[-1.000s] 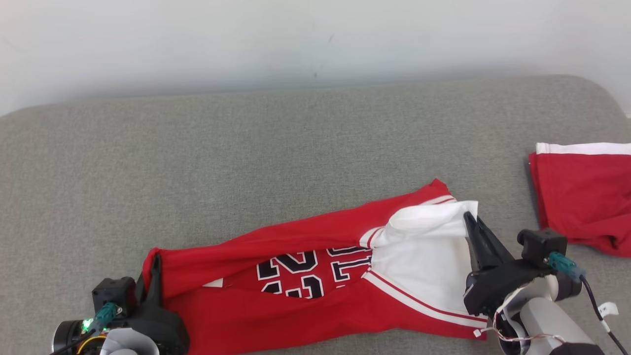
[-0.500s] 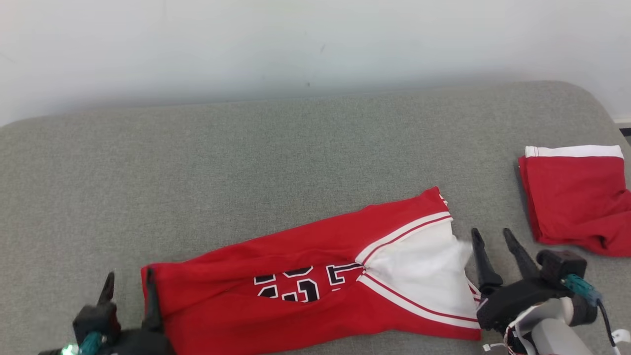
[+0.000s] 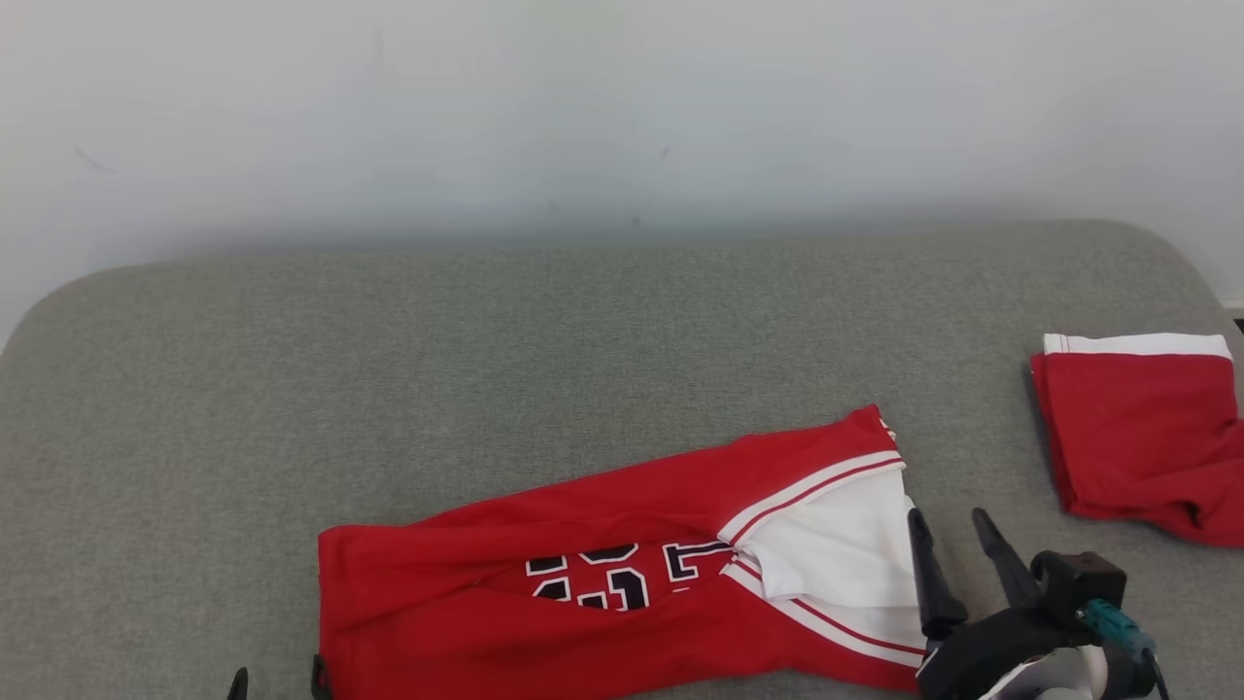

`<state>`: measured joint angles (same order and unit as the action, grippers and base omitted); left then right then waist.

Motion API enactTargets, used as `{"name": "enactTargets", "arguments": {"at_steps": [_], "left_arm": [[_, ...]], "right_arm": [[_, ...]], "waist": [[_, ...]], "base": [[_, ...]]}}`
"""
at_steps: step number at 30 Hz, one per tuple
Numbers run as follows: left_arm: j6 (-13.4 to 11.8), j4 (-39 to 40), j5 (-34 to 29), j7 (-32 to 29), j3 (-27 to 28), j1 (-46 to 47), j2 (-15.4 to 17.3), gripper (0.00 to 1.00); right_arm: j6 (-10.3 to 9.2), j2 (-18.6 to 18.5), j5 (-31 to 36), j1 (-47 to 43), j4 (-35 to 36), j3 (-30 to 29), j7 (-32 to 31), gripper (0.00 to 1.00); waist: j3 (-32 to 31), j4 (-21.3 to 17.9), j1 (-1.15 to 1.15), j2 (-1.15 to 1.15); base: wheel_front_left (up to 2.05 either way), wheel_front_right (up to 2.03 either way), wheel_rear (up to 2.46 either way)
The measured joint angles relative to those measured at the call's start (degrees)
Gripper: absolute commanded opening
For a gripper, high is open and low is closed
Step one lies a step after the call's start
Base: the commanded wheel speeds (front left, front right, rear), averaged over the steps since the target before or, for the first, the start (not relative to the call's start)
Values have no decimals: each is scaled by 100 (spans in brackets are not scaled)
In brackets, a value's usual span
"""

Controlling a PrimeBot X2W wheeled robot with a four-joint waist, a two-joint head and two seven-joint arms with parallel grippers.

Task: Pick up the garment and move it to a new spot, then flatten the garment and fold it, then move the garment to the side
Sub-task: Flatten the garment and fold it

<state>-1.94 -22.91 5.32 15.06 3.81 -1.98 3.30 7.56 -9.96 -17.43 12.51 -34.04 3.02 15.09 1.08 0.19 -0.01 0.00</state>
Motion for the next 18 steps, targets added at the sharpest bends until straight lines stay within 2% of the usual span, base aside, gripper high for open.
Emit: {"name": "enactTargets", "arguments": {"at_steps": [7,18], "left_arm": [[192,-64,-15,0,-7,85,-13,100],[200,73,-1,0,-207,235,-34,100]], "right_arm": [[0,75,42,-66,-271,127,-1,100],[0,-75,142,482,-1068,79,-30,100]], "waist": [[-55,174,0,0],[231,303,1,1]], "base": [[0,0,0],[0,0,0]]}}
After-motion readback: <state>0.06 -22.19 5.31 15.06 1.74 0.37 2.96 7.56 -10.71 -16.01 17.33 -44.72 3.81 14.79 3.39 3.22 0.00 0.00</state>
